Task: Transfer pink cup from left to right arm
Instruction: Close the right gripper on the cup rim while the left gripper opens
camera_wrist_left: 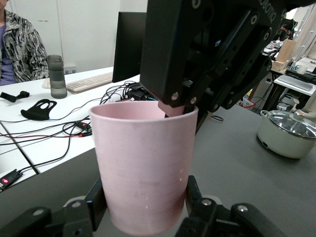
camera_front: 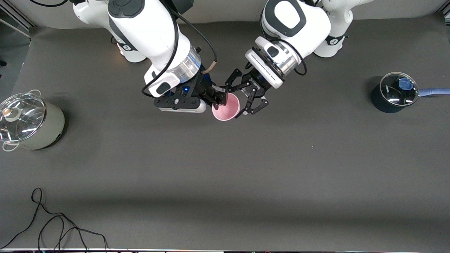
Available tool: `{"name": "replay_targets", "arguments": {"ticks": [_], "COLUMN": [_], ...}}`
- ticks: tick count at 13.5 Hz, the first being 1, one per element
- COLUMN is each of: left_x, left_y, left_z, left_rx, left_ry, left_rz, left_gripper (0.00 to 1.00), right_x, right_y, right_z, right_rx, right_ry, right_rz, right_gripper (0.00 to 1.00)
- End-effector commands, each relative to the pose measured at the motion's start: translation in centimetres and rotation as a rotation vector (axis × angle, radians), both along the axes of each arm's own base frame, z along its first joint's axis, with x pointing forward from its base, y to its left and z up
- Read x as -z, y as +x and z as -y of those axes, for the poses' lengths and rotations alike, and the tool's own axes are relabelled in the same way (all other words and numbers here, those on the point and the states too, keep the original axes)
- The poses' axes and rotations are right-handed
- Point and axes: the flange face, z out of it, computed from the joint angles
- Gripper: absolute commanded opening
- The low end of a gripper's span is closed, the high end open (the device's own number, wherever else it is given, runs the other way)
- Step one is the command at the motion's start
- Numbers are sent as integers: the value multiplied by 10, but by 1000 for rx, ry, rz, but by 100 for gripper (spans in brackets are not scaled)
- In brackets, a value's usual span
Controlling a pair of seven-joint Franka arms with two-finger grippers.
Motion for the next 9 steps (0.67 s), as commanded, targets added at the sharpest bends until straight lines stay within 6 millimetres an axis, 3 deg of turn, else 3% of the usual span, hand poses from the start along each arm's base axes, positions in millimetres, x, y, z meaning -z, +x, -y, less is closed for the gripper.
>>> {"name": "replay_targets", "arguments": {"ticks": [1,3,6,9], "left_x": [-7,-7,-8,-3], "left_y": [1,2,2,10], "left_z": [-4,-5,-5,-13], "left_rx": [-32,-34,-34,-50], "left_ry": [0,0,-1,-1], "left_rz": [6,6,7,-3], "left_gripper": [84,99,99,99], "right_x": [-3,-5,-6,-8], "right_y": [4,6,11,24], "right_z": [1,5,13,41], "right_rx": [-41,-40,-87,-131], "right_ry": [-19,-20,-30,-59], "right_rz": [32,36,57,51], "right_gripper": [0,0,0,0]}}
